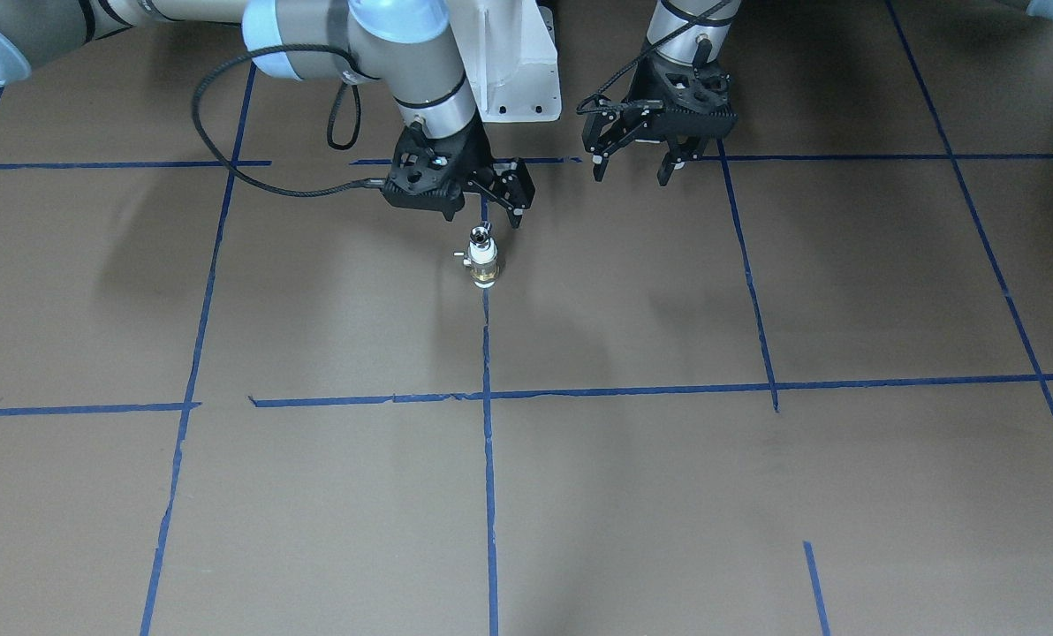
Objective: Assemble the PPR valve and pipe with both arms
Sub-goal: 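Open both grippers and withdraw both arms from the assembled part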
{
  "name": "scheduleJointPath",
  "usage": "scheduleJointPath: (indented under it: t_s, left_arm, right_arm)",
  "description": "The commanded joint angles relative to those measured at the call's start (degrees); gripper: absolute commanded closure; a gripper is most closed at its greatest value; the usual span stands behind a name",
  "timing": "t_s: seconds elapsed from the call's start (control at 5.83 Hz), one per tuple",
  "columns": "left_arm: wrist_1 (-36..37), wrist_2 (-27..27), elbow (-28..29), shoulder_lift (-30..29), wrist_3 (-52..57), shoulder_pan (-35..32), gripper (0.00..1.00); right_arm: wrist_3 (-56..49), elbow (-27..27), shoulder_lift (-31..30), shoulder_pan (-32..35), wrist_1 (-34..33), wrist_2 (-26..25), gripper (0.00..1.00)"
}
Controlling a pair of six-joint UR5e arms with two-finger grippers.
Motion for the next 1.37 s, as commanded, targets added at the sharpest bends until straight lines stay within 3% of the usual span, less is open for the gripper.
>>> scheduleJointPath:
  t_s: [0.0, 0.17, 0.51, 0.86, 1.2]
  left_arm:
    - [-0.1, -0.3, 0.3, 3.9, 5.8, -1.5, 0.10]
    - [-0.1, -7.6, 0.3, 6.7, 10.8, -5.9, 0.00]
    - [-0.2, -19.6, -0.1, 15.2, 28.6, -17.5, 0.00]
    - [-0.1, -26.0, 0.1, 24.4, 47.7, -28.0, 0.00]
    - [0.6, -35.3, 5.8, 28.6, 68.1, -43.5, 0.00]
  right_arm:
    - [-0.4, 15.2, -12.9, 3.6, 0.1, 1.8, 0.00]
    - [-2.4, 20.4, -21.8, 5.7, 0.6, 3.0, 0.00]
    - [-26.5, 22.2, -35.3, 19.1, 0.7, 13.3, 0.00]
    - [-54.7, 19.0, -45.7, 35.1, 0.6, 24.1, 0.00]
    - [-75.7, 11.5, -50.7, 47.7, -0.3, 25.7, 0.00]
